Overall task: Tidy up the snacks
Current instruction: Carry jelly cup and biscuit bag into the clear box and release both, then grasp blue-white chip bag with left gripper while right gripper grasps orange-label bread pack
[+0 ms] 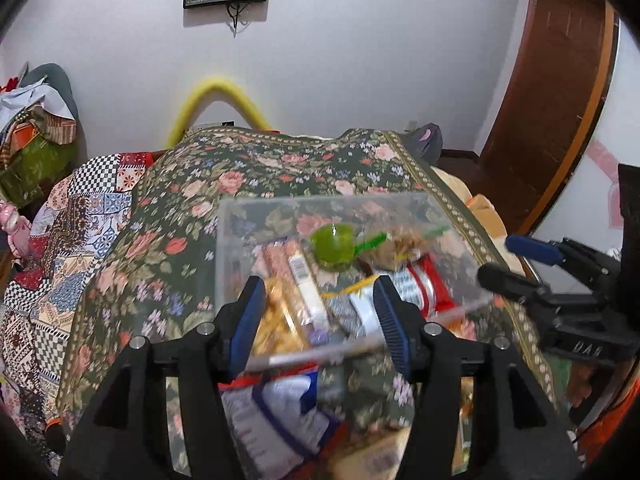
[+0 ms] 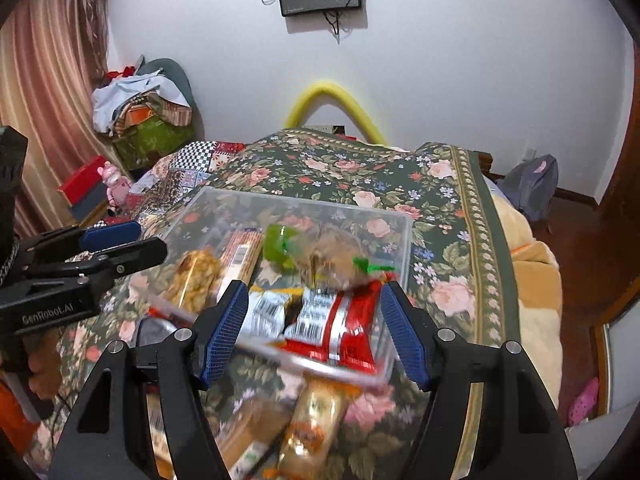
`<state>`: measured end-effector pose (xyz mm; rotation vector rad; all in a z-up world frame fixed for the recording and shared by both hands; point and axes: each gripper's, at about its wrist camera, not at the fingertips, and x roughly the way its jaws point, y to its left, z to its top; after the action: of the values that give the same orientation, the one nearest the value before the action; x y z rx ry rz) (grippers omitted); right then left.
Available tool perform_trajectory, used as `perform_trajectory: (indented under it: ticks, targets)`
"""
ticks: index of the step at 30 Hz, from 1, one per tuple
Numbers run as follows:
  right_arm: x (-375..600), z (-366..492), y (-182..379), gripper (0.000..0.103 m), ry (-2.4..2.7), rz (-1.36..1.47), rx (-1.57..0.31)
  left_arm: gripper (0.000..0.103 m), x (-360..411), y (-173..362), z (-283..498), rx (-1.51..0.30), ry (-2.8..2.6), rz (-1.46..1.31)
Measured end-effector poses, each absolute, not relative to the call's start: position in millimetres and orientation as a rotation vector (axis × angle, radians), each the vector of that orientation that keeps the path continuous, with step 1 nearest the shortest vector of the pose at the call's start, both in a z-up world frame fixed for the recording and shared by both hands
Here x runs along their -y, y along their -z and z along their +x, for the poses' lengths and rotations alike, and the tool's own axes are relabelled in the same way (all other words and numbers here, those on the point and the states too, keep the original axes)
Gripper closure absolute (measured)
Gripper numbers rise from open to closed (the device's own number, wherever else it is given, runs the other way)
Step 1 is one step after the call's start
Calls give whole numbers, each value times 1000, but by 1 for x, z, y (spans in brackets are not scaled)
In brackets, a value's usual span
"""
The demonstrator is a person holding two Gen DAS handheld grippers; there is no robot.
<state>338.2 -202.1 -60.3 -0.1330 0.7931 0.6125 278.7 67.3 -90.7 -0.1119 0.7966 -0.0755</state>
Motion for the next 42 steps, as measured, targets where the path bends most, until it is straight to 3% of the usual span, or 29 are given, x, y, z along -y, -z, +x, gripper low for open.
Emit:
perform_trajectory:
  ticks: [6,21,31,35,39,42]
  targets:
    - [215,323,68,37,-601,-128,-802,37,-81,111,253,-840,45,-105]
    - [233,307,145,37,-576,-113,-999,35,-91,190,234,-1016,35,-142]
    - [221,305,159,38,-589,-145,-1020,31,-98,203,236,-990,48,-231]
    - [220,304,160,51,-588,-147,-1010,31,-101,207,248,-1000,34,-267]
    - [218,304,159,71,-593,-153,-1006,32,-100,211,257,-1001,33,-269]
    - [220,304,159,71,-597,-138,-1001,40,-101,211,257,-996,36,-274]
